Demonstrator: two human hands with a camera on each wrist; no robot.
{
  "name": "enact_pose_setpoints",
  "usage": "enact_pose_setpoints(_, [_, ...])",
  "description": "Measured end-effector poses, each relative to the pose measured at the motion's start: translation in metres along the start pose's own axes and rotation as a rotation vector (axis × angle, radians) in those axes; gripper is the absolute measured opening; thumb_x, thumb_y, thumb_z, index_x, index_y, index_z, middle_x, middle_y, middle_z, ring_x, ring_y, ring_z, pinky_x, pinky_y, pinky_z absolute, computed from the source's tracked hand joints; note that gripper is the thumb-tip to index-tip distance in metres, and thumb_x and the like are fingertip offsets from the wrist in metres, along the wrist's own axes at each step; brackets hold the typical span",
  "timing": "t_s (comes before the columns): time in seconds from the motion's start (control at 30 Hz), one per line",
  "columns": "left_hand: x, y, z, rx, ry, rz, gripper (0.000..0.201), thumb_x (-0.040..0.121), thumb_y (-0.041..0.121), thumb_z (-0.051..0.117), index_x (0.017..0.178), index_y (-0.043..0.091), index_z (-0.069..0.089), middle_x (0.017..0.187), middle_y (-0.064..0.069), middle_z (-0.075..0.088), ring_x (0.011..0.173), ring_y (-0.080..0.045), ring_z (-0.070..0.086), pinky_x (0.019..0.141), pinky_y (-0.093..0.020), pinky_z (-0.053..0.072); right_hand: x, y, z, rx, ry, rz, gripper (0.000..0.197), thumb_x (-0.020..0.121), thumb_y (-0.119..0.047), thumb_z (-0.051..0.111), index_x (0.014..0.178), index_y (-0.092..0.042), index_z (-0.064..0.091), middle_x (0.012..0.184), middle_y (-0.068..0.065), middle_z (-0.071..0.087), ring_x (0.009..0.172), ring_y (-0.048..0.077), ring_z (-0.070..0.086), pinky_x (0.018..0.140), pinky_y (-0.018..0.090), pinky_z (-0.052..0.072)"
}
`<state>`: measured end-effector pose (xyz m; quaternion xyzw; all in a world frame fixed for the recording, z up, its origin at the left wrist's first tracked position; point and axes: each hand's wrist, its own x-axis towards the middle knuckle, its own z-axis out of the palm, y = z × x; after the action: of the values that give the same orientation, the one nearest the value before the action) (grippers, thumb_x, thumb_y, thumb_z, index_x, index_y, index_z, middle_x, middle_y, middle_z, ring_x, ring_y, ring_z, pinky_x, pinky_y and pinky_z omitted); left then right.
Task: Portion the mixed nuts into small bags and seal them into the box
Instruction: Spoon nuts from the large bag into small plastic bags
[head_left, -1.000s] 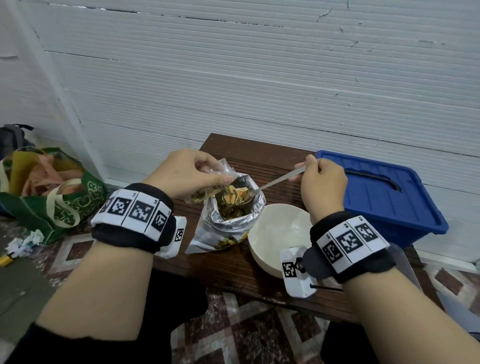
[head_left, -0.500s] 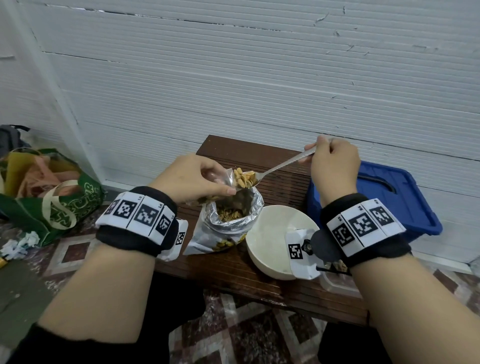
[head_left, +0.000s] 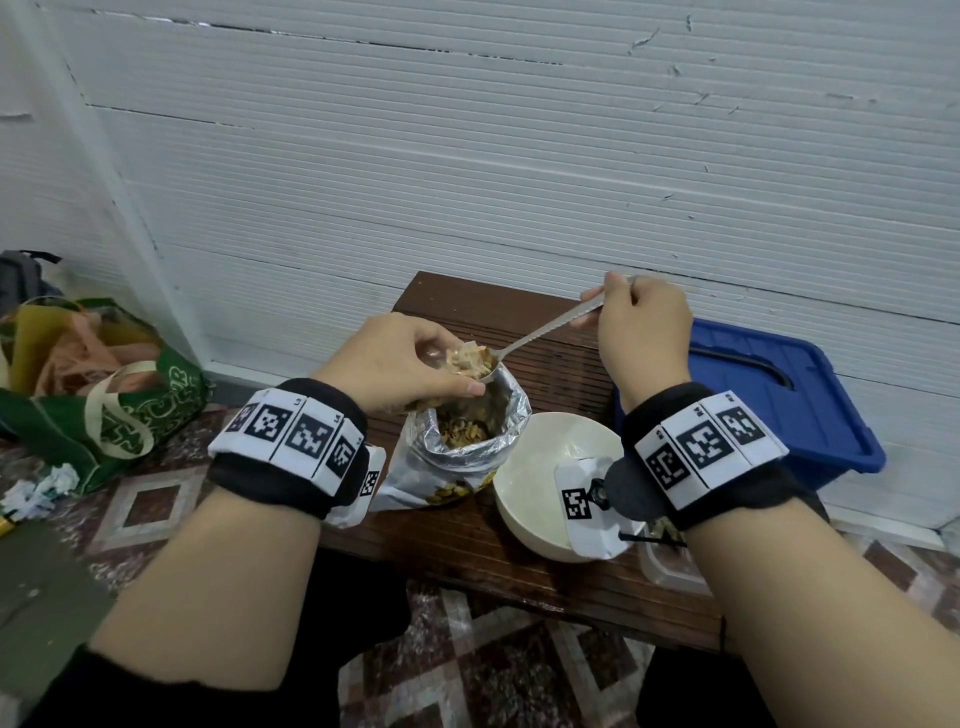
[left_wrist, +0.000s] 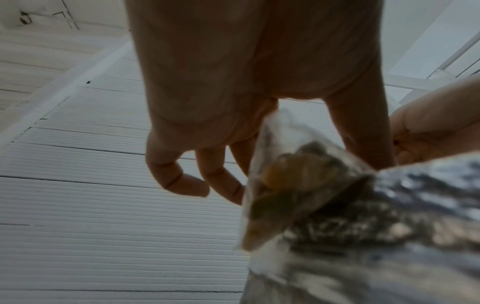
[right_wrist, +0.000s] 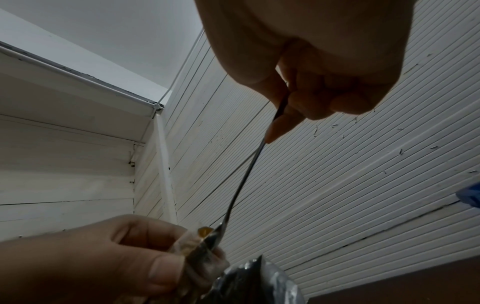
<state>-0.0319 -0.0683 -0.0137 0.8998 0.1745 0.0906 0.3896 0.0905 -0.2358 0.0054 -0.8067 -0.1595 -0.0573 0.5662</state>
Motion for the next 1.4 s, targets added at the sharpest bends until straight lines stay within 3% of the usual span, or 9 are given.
enact_pose_setpoints(0.1, [0.000,0.001,0.003,-0.036,0.027,0.013,0.035,0.066,0.041,0.083,0.095,0.031,0.067,0.089,0.013,0.067,0.071,0.000,0.059,0.054,-0.010,0.041,-0.003,-0.002,0.004,0.053,-0.018,-0.021,0.037,0.102,-0.024,0.040,0.081,-0.015,0.069,0.056,-0.009,0.062,0.055,-0.004,0.056,0.054,0.006,0.040])
enact_pose_setpoints(0.2, [0.002,0.001,0.005,-0.031,0.074,0.031,0.033,0.067,0.046,0.081,0.094,0.031,0.067,0.091,0.014,0.065,0.080,-0.003,0.060,0.063,-0.020,0.048,-0.007,-0.005,0.006,0.148,-0.046,-0.134,0.034,0.102,-0.026,0.042,0.078,-0.022,0.067,0.064,-0.005,0.067,0.074,0.013,0.063,0.072,0.023,0.048])
enact_pose_setpoints(0.4, [0.005,-0.002,0.001,-0.099,0.157,-0.005,0.026,0.075,0.042,0.076,0.093,0.028,0.064,0.088,0.009,0.062,0.077,0.001,0.056,0.044,-0.003,0.040,-0.012,-0.010,-0.008,0.299,0.011,-0.371,0.027,0.102,-0.017,0.044,0.089,-0.009,0.067,0.078,-0.011,0.065,0.065,-0.008,0.055,0.068,0.010,0.040])
enact_pose_setpoints(0.53, [0.005,-0.007,-0.004,-0.147,0.187,-0.046,0.024,0.073,0.046,0.076,0.088,0.030,0.065,0.089,0.008,0.064,0.082,-0.005,0.061,0.047,-0.014,0.048,-0.008,-0.003,-0.017,0.325,0.155,-0.321,0.029,0.102,-0.023,0.044,0.082,-0.019,0.065,0.077,-0.006,0.067,0.061,-0.004,0.055,0.067,0.021,0.042])
enact_pose_setpoints(0.67, [0.004,-0.008,-0.008,-0.156,0.208,-0.049,0.020,0.075,0.042,0.077,0.085,0.030,0.064,0.084,0.012,0.064,0.081,0.001,0.059,0.062,-0.015,0.042,-0.013,0.007,-0.021,0.261,0.237,-0.214,0.033,0.101,-0.024,0.045,0.075,-0.018,0.064,0.065,-0.011,0.063,0.057,-0.004,0.057,0.064,0.015,0.043])
enact_pose_setpoints(0.8, [0.003,-0.007,-0.008,-0.150,0.198,-0.051,0.019,0.077,0.041,0.076,0.087,0.029,0.065,0.083,0.012,0.064,0.080,0.003,0.058,0.062,-0.014,0.040,-0.031,0.020,-0.008,0.071,0.069,-0.209,0.032,0.100,-0.025,0.048,0.077,-0.017,0.068,0.061,-0.012,0.062,0.060,-0.010,0.056,0.061,0.003,0.037])
enact_pose_setpoints(1.03, [0.003,-0.009,-0.007,-0.144,0.180,-0.036,0.026,0.077,0.042,0.076,0.094,0.024,0.069,0.089,0.007,0.067,0.087,-0.002,0.062,0.067,-0.015,0.043,-0.051,0.050,0.021,-0.135,-0.125,-0.162,0.030,0.097,-0.039,0.049,0.088,-0.020,0.070,0.063,-0.007,0.060,0.061,0.010,0.054,0.069,0.031,0.045])
enact_pose_setpoints(1.27, [0.005,-0.012,-0.007,-0.121,0.160,-0.033,0.028,0.075,0.044,0.076,0.094,0.025,0.069,0.092,0.004,0.070,0.092,-0.007,0.064,0.080,-0.024,0.050,-0.045,0.045,0.026,-0.227,-0.262,-0.075,0.025,0.092,-0.042,0.058,0.087,-0.020,0.069,0.070,-0.012,0.060,0.070,0.003,0.055,0.063,0.023,0.041])
enact_pose_setpoints(1.4, [0.005,-0.013,-0.007,-0.134,0.155,-0.033,0.031,0.074,0.045,0.076,0.096,0.025,0.070,0.092,0.005,0.071,0.092,-0.007,0.065,0.086,-0.029,0.052,-0.042,0.049,0.026,-0.239,-0.339,-0.002,0.010,0.083,-0.037,0.070,0.085,-0.027,0.068,0.075,-0.010,0.065,0.074,0.005,0.059,0.073,0.028,0.051])
